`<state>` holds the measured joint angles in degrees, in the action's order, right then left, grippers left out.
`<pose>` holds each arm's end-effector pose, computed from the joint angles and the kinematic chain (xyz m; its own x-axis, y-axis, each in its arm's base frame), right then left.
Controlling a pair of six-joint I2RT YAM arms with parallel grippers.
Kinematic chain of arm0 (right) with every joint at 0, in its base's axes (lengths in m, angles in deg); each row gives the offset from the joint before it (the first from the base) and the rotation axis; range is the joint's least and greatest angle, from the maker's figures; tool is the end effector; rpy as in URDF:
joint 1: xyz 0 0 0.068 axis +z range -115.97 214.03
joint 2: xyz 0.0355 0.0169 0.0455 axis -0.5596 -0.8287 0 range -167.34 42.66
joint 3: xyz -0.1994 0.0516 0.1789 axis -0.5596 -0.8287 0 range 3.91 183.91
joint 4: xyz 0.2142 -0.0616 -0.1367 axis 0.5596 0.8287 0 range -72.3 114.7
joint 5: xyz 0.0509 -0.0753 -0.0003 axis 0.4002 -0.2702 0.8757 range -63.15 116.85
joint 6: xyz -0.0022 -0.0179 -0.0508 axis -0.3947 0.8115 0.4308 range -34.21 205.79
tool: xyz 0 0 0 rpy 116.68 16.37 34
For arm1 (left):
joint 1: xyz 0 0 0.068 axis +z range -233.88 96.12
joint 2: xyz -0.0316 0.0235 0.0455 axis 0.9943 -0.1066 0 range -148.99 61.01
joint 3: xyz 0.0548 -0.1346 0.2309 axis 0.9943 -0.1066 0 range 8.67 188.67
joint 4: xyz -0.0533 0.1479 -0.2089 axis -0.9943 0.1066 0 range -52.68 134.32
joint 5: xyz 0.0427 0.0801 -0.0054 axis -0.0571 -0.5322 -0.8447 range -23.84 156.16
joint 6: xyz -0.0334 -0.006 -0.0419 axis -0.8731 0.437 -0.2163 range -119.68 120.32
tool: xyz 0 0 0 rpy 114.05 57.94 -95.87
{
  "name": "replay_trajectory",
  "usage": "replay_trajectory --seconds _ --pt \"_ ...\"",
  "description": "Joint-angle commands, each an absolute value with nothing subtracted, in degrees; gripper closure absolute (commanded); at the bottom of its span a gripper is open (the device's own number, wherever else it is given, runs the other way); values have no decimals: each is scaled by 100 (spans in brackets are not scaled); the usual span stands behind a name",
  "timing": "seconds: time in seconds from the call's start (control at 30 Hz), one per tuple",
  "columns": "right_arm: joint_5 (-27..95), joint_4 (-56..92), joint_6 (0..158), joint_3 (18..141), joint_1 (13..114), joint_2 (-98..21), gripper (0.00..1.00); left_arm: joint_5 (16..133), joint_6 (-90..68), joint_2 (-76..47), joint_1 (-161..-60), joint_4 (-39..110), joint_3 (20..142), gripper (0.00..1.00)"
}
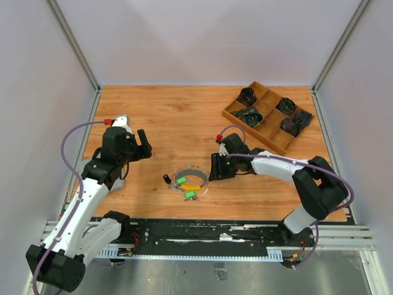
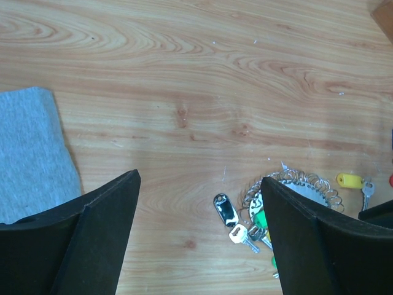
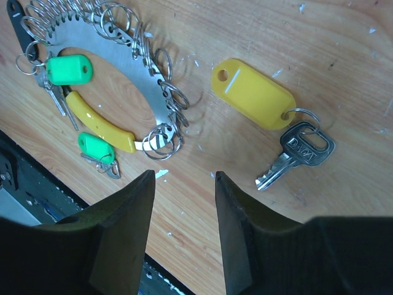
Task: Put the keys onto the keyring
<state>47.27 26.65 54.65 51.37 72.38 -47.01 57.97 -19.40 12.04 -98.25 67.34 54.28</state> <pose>0.2335 0.2004 0.1737 -0.9123 -0.1039 -0.3962 -0.3287 0.7628 0.5569 0.1814 -0.0413 0.2981 -0.5457 -0.2051 -0.8125 -0.0572 0.9764 -0.2081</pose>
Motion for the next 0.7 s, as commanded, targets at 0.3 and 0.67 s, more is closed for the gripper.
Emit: replay_trajectory --seconds 0.3,0.67 --pt "4872 1987 5176 4866 7325 -4976 55 5928 -1874 1161 -9785 6530 5388 16" --pt "3200 2584 5464 5014 7787 -4493 56 5905 -1869 1179 -9785 6527 5385 17"
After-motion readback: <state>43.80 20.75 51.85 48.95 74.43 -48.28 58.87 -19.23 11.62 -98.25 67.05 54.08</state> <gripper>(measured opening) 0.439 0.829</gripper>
